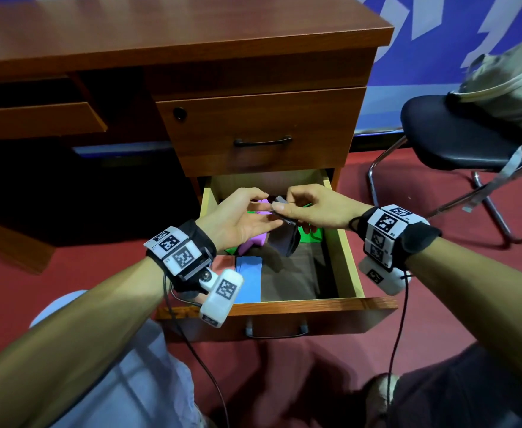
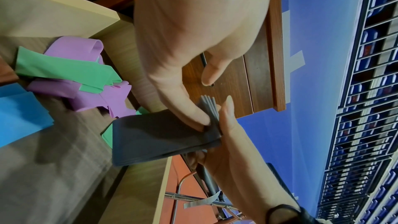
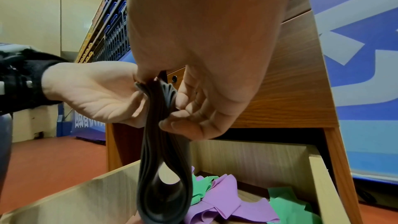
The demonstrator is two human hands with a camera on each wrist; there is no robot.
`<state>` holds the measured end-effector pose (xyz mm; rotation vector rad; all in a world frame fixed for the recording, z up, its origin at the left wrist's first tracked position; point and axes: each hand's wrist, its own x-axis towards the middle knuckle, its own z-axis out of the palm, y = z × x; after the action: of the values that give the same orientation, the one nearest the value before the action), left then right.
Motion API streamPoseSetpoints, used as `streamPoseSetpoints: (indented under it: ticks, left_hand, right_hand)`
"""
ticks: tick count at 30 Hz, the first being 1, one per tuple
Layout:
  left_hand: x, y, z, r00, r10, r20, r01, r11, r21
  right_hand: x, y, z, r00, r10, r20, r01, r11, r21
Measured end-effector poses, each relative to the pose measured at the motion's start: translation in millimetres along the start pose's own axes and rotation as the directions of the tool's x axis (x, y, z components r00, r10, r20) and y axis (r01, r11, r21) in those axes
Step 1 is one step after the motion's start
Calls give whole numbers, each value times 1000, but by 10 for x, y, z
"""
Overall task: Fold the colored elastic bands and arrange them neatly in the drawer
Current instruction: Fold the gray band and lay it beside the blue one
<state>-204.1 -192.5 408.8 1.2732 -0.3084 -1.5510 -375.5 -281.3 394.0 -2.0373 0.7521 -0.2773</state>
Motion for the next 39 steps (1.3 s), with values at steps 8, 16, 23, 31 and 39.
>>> streamPoseSetpoints:
  ticks: [8,16,23,31,39]
  left_hand:
    - [-20,69,-29,996,-62,69,60,998,24]
    - [202,-12,-174,968,154,201,-236,269,934]
    - [230,-49,-151,941,75,329,-337,289,896]
    - [234,-1,-121,962,91,259,-260,601,755]
    - [206,0,-92,984,-95,151,-63,607,792]
  right_hand:
    - [8,-30,-132,999,17,36,-13,995,-94]
    - [-16,-149,-294,986,-37,164,94,930,-356]
    - [10,-268,-356,990,-107,88,134,897,-422]
    - [98,-278,-413,969,-107,-220,23,935,-355]
    - [183,-156,-342,975,43,-217,-116,934,-338]
